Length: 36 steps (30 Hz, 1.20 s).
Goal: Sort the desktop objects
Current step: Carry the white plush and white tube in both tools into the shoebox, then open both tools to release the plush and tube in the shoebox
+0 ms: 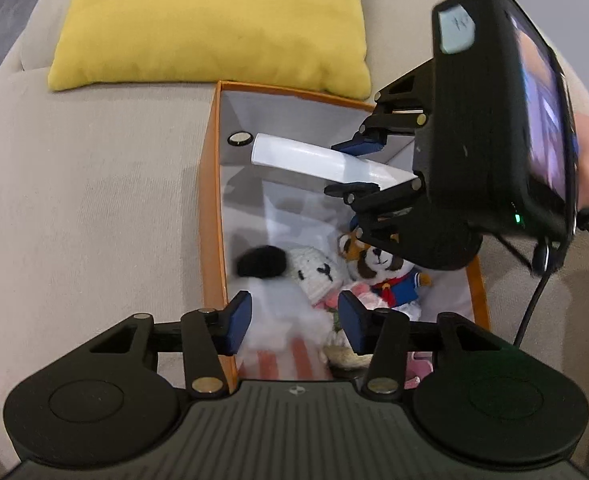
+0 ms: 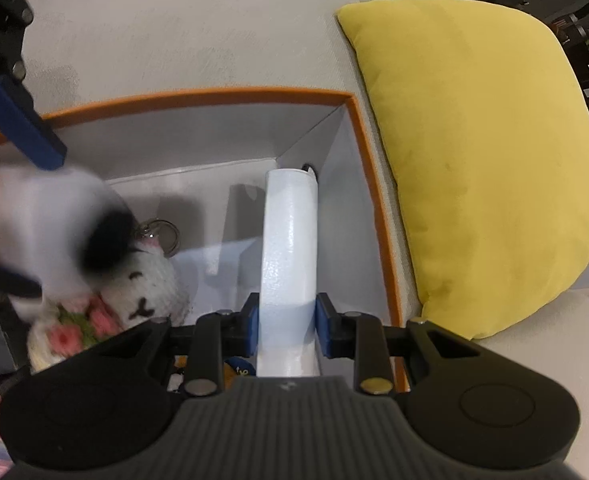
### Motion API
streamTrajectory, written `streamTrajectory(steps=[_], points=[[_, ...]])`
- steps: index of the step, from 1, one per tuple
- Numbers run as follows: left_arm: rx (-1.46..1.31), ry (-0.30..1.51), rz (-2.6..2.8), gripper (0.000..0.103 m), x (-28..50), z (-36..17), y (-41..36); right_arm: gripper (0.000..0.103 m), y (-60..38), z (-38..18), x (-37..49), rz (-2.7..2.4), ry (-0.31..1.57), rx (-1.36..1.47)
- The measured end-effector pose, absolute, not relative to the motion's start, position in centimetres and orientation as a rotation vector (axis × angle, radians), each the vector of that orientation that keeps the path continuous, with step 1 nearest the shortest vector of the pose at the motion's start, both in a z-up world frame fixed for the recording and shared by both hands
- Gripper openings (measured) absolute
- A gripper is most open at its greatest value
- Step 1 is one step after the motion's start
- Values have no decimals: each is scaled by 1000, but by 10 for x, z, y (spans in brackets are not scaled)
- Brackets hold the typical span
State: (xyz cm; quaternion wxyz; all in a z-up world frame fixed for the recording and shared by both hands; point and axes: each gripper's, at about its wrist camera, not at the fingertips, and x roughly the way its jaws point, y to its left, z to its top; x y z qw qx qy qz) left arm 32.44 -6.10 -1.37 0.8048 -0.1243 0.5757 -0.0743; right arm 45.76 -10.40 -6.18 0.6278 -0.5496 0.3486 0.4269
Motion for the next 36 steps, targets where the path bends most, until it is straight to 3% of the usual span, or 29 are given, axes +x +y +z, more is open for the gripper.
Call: streamTrajectory(steps=[16, 26, 36], points=[[-175, 1212, -167, 56, 326, 9, -64, 30, -103, -91, 476, 991, 763, -1299], [-131, 1185, -200, 56, 310, 18, -65, 32, -110, -62, 469, 962, 777, -1215], [-95, 1127, -205, 56, 284, 24, -47, 32, -108, -15, 413, 1170, 947, -896]])
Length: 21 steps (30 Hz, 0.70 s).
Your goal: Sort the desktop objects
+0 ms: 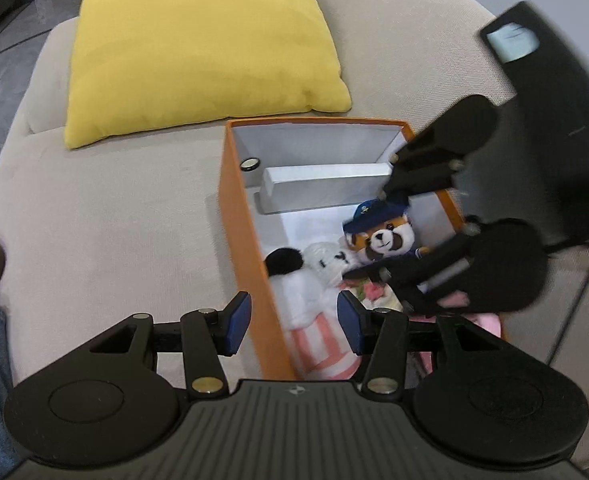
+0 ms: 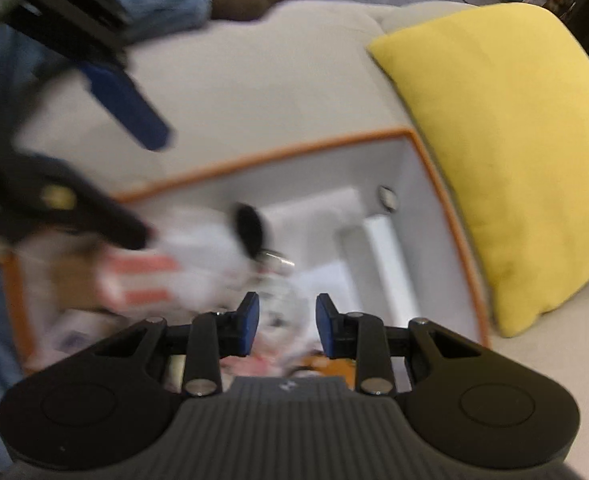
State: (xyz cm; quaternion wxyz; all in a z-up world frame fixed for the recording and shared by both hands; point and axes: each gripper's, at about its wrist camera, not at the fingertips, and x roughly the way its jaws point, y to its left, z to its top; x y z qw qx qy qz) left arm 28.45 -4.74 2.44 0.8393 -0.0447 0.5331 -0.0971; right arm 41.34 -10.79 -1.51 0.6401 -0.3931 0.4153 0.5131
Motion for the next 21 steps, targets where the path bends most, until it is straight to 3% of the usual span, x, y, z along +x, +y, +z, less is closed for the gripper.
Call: streamTrajectory(steps=[5, 18, 21], points=[[-129, 1140, -199, 55, 276, 18, -34, 35, -105, -4, 382, 1273, 977, -793], [-178, 1153, -216, 56, 272, 18, -19, 34, -78, -39, 362, 1226, 968, -972], [-185, 1159, -220, 56, 273, 15, -18, 18, -77, -57, 361, 1193, 994, -1041]])
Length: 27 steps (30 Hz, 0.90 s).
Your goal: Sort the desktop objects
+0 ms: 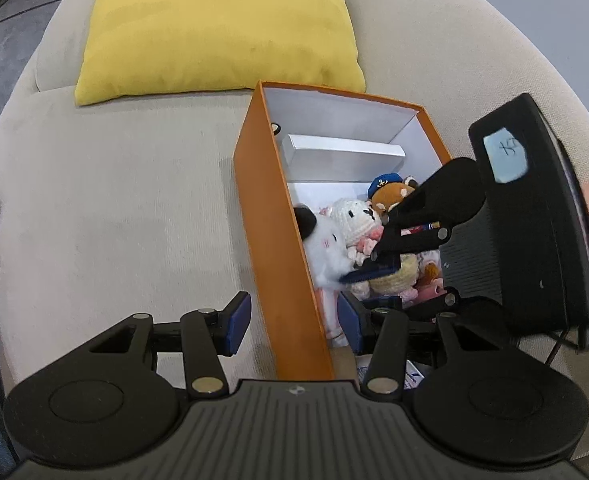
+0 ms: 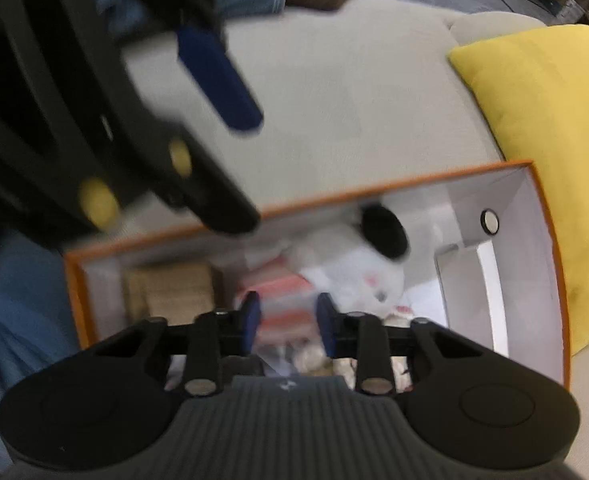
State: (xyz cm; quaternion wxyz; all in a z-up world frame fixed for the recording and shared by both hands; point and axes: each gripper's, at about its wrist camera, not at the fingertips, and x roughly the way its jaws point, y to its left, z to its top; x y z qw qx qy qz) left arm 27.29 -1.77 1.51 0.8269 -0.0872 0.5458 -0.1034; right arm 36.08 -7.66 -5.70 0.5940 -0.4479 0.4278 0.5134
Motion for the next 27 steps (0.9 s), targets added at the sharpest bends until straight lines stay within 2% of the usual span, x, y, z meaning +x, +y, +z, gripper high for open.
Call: streamTrajectory(steps=[5, 9, 10, 12, 15, 18, 20, 27], points=[[-190, 1160, -225, 56, 275, 14, -16, 18, -87, -41, 372, 1184, 988, -933], [-201, 1141, -223, 56, 277, 15, -14, 27, -107, -23, 394, 1067, 995, -876], [-205, 1140, -223, 56, 278, 15, -14, 37, -114, -21, 402, 1022, 1011, -851], [-216, 1144, -236, 56, 279, 13, -16, 47, -123, -25, 412, 971, 1064, -807], [-219, 1146, -248, 56, 279, 13, -18, 48, -137, -41, 417, 932, 1125, -790], [-221, 1148, -246, 56, 278, 12, -17, 41, -144, -55, 421, 923, 1198, -715], [-218, 1148, -238, 56, 277, 12, -16, 41, -148, -54, 416, 927, 1221, -676], [-184, 1113, -247, 56, 271, 22, -23, 41, -155, -38, 404, 868, 1159, -663]])
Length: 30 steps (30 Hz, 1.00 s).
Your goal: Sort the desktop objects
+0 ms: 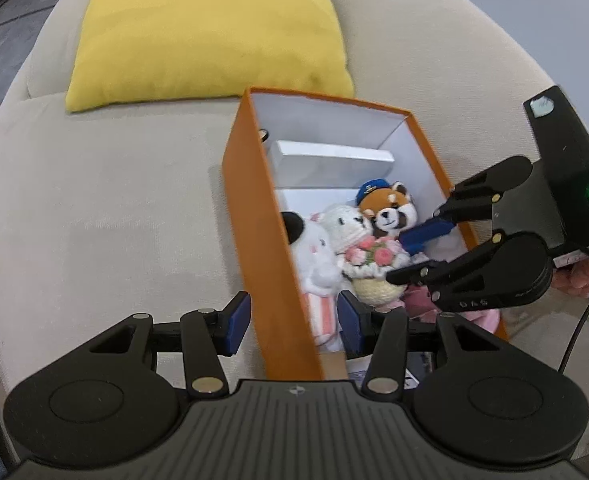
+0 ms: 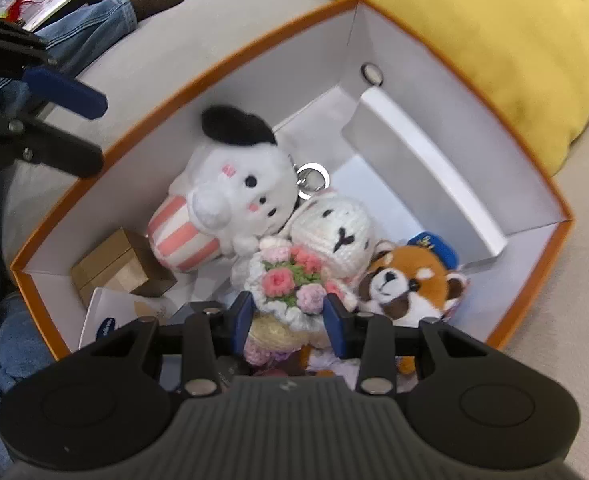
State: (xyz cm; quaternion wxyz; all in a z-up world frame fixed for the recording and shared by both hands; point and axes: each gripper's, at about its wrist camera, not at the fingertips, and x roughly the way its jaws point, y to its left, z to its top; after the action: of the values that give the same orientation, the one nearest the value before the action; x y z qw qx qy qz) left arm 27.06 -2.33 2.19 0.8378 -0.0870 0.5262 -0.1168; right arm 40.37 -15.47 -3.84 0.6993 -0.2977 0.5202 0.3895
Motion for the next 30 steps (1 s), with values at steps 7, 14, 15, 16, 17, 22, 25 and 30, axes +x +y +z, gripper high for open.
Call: streamTrajectory(steps=[7, 14, 15, 16, 17, 22, 25, 30], points=[[-110, 1006, -234, 58, 247, 46, -34, 41, -164, 11, 377, 683, 1034, -591], [-47, 880, -215, 71, 216, 69, -46, 51, -176, 54, 336, 482, 932, -391], [-37, 860, -209, 73, 211, 72, -48, 52, -178, 56, 330, 458, 917, -360], [-29, 837, -204, 75, 206, 75, -49, 52, -180, 58, 323, 434, 899, -334], [-24, 819, -199, 78, 201, 77, -51, 53, -182, 59, 316, 410, 881, -304], [-11, 759, -186, 82, 184, 80, -59, 63, -191, 59, 279, 322, 818, -186], [-2, 744, -181, 83, 177, 74, -62, 65, -194, 52, 257, 283, 768, -130], [-36, 727, -172, 84, 166, 55, -61, 67, -195, 32, 226, 230, 693, -46]])
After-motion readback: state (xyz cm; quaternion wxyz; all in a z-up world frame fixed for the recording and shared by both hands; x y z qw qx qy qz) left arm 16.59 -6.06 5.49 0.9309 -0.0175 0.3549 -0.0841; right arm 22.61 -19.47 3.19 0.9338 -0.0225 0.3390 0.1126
